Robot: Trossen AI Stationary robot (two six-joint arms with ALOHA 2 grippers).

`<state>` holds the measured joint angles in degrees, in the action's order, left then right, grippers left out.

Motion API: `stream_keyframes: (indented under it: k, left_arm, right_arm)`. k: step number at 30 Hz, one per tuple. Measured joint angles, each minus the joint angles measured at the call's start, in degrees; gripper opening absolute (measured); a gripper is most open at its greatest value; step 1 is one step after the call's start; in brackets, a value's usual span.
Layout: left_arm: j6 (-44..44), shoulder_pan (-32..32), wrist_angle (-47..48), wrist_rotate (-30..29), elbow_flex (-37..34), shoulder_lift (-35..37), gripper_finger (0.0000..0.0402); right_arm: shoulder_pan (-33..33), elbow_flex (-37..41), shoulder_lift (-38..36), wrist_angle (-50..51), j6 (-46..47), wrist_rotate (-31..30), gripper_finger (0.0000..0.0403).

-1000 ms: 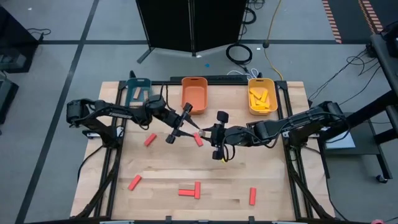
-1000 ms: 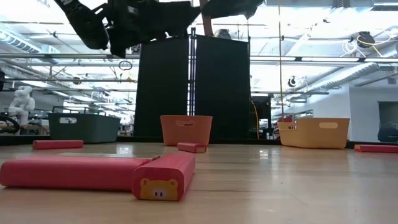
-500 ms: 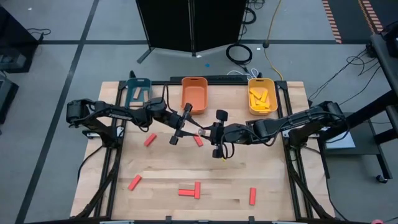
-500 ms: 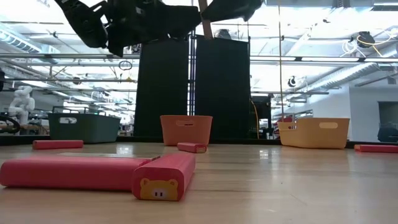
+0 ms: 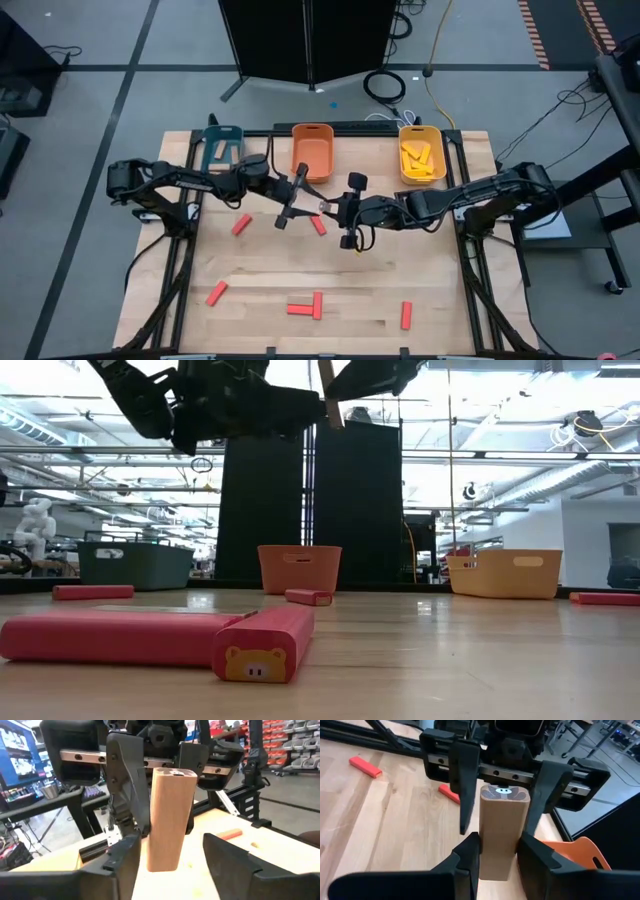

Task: Sort blocks
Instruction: Put the brown block into the blue bin

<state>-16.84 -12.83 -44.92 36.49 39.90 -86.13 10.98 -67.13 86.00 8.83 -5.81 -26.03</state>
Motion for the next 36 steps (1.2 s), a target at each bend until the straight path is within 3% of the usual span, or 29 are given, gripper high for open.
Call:
stream_keyframes:
  k: [5, 9, 18, 23, 36]
  left_arm:
    - [-4.0, 2.1, 0.1, -6.0, 0.0, 0.0, 0.0276]
    - [-7.0, 2.3, 0.3, -10.9, 0.0, 0.3, 0.0301]
    - [-7.9, 1.6, 0.5, -3.5, 0.0, 3.5, 0.0304]
    - [-7.9, 2.1, -1.9, -8.3, 0.0, 2.2, 0.0303]
    - [-7.6, 3.5, -5.1, -9.7, 0.0, 1.6, 0.0303]
  right_arm:
    - [-0.2, 0.0, 0.0, 0.1, -1.5, 0.5, 0.0086]
    - [-0.6, 0.0, 0.0, 0.6, -1.2, 0.5, 0.0086]
    - [-1.5, 0.0, 0.0, 3.5, 0.1, 0.5, 0.0087]
    - [-1.9, 0.0, 0.0, 2.9, -0.9, 0.6, 0.0087]
    - [-3.3, 0.0, 0.0, 2.0, -0.5, 0.6, 0.0087]
